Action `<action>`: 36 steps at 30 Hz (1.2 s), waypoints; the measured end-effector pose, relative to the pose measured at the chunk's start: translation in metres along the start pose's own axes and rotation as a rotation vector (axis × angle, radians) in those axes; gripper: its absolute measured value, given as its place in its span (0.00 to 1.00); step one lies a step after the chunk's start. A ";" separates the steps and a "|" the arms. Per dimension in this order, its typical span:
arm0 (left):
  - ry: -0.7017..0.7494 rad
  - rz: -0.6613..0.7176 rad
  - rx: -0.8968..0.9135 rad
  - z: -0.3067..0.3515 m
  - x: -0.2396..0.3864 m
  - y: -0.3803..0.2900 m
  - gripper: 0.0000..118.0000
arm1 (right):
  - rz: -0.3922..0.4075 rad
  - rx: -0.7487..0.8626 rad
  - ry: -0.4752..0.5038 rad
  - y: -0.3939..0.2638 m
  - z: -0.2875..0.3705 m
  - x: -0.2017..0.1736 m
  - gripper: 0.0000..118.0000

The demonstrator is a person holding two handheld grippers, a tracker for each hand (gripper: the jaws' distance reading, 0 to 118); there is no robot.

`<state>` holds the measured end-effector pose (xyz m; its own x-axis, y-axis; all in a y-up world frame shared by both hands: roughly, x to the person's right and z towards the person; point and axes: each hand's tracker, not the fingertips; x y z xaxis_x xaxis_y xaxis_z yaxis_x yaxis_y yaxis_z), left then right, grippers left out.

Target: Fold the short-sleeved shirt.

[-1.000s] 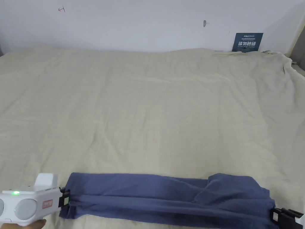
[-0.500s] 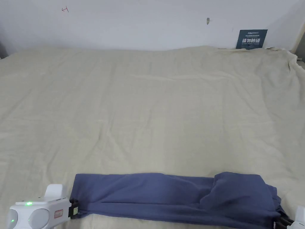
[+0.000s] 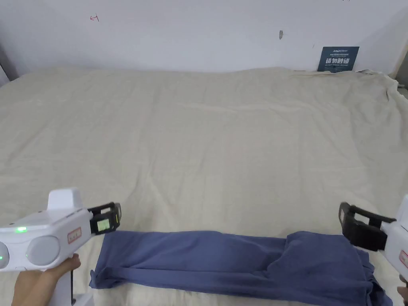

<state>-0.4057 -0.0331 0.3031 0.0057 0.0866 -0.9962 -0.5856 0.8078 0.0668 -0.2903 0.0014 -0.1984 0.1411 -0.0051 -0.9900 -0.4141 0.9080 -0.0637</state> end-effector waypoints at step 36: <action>-0.228 0.079 -0.031 -0.007 -0.019 0.002 0.00 | 0.078 0.141 -0.043 0.014 -0.008 -0.028 0.00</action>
<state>-0.4129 -0.0377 0.3215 0.1403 0.2808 -0.9494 -0.6157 0.7757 0.1385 -0.3068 0.0109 -0.1725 0.1532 0.0826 -0.9847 -0.2952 0.9548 0.0342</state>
